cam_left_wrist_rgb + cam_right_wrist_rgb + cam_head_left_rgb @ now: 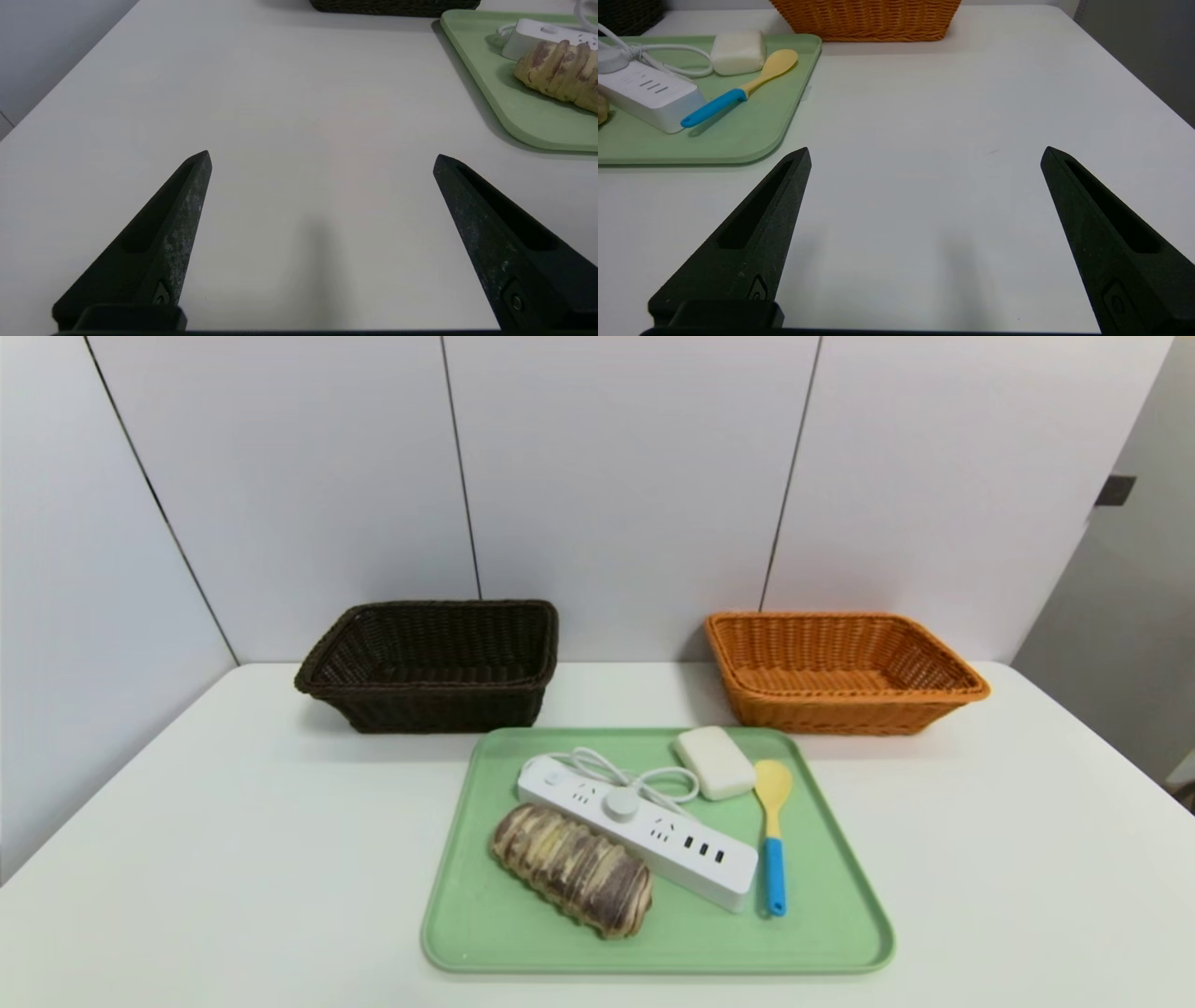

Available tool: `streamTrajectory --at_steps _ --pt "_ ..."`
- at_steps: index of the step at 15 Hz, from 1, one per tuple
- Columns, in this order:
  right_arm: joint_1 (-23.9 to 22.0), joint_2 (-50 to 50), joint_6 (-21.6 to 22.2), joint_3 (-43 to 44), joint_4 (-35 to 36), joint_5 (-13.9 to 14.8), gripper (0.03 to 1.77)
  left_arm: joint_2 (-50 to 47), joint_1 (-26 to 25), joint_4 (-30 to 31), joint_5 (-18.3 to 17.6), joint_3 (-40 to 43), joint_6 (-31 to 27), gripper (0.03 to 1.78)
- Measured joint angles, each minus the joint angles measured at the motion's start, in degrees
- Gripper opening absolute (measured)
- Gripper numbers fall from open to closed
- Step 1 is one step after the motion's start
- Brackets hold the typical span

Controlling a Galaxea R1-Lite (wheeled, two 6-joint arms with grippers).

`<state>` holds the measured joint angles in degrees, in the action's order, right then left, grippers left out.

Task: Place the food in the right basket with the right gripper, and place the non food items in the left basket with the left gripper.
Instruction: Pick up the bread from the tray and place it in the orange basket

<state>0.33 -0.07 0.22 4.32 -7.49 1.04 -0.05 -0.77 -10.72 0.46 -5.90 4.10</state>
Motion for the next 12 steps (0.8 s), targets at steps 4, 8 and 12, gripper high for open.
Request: streamTrajectory --at_steps 4,8,12 --pt "0.00 0.98 -0.20 7.39 -11.67 -0.22 1.70 2.46 0.09 -13.73 -0.35 -8.66 2.07 1.69" --pt "0.16 7.97 -0.11 11.19 -13.70 -0.38 1.70 12.69 0.15 -14.73 -1.39 -14.98 2.55 1.69" --pt "0.61 19.80 0.07 15.30 -13.73 -0.46 1.70 23.28 0.13 -14.53 -3.77 -18.08 5.61 1.69"
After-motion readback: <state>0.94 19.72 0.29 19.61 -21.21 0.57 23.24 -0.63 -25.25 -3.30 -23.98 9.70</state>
